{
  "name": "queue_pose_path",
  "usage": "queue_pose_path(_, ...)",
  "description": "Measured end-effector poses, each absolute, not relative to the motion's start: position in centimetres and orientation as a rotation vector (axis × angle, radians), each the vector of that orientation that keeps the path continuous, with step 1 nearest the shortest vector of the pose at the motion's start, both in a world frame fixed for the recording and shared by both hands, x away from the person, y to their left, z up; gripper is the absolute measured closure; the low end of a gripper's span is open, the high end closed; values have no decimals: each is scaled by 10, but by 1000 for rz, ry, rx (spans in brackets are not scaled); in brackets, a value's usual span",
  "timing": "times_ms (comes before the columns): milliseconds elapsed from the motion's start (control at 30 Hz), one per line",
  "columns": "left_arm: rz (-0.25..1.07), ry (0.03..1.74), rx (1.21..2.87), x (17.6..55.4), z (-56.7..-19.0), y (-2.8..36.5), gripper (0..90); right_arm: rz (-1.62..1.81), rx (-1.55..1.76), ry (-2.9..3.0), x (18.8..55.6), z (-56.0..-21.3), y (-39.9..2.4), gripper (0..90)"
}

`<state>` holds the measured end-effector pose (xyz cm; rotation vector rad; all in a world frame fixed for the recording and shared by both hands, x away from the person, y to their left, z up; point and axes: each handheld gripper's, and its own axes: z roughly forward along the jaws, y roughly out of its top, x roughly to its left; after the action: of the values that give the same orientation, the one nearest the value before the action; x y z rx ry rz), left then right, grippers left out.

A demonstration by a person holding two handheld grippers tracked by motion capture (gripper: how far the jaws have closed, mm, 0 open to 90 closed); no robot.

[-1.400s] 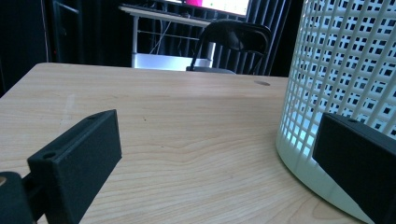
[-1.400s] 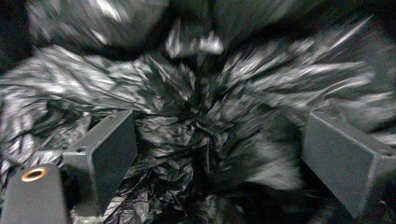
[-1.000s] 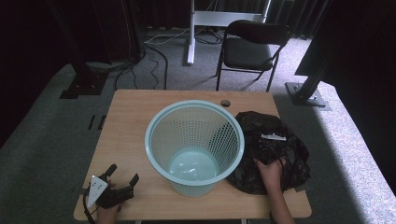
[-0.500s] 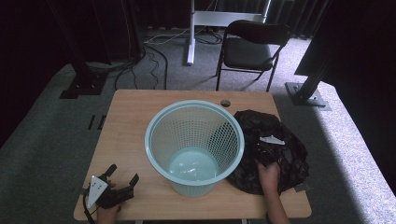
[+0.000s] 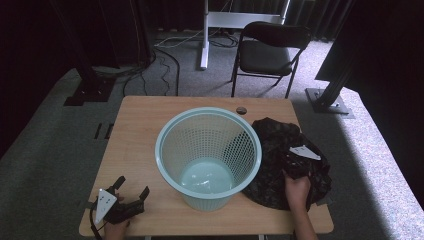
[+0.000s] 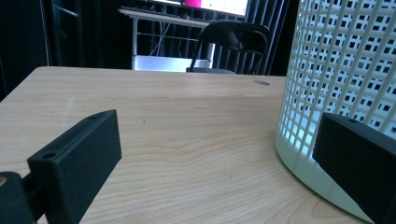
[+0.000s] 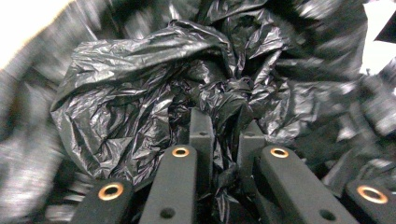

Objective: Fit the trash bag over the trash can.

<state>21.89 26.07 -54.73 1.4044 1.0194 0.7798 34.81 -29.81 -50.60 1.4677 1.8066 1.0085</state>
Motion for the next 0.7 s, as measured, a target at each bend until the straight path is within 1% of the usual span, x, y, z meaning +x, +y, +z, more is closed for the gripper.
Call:
queue_pose_path(33,779,1018,1402,219,-547,261,12,1042,1449,1776,340,-494,-304,813)
queue_pose_path(67,779,1018,1402,219,-547,261,12,1042,1449,1776,340,-494,-304,813)
queue_pose_path(233,776,1025,1396,219,-547,262,12,1120,1423,1688,316,-464,-329,814)
queue_pose_path(333,780,1026,1395,219,-547,261,12,1150,1422,1663,309,-456,-337,813)
queue_pose_path(367,781,1028,1394,219,-547,261,12,1175,1409,1645,303,-447,-344,813)
queue_pose_path(400,781,1028,1394,219,-547,261,12,1175,1409,1645,303,-447,-344,813)
queue_pose_path(500,781,1033,1391,219,-547,261,12,1209,1369,1608,288,-426,-354,812)
queue_pose_path(567,781,1034,1391,219,-547,261,12,1211,1360,1601,285,-422,-356,812)
queue_pose_path(700,787,1033,1394,219,-547,261,12,1263,1294,1550,265,-390,-366,813)
